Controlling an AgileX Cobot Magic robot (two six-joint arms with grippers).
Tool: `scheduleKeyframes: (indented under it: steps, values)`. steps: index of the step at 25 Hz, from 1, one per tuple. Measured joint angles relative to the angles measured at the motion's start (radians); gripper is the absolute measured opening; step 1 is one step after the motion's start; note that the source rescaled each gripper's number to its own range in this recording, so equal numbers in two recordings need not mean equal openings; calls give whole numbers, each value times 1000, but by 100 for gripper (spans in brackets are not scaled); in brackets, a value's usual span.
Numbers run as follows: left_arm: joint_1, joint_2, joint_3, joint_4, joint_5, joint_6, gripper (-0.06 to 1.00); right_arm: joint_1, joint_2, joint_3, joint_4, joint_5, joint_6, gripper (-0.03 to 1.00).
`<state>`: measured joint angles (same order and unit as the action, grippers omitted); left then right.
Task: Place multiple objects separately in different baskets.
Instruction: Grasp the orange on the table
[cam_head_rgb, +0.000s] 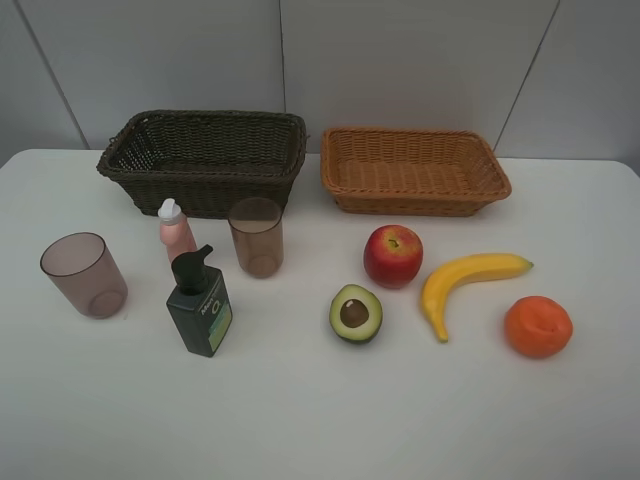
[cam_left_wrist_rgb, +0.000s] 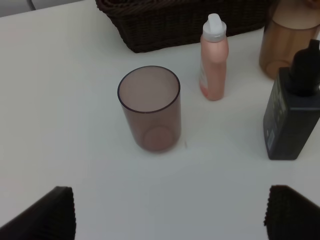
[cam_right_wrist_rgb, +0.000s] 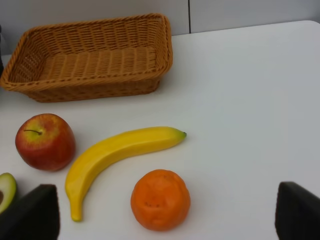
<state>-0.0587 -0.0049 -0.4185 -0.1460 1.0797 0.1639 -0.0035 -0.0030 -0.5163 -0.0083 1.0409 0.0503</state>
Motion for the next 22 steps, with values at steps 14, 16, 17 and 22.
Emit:
scheduleKeyframes:
  steps: [14, 16, 17, 22]
  values:
    - [0, 0, 0, 0, 0, 0, 100, 0, 0, 0, 0, 0, 0, 85]
    - [0, 0, 0, 0, 0, 0, 100, 0, 0, 0, 0, 0, 0, 85]
    - [0, 0, 0, 0, 0, 0, 100, 0, 0, 0, 0, 0, 0, 85]
    - [0, 0, 0, 0, 0, 0, 100, 0, 0, 0, 0, 0, 0, 85]
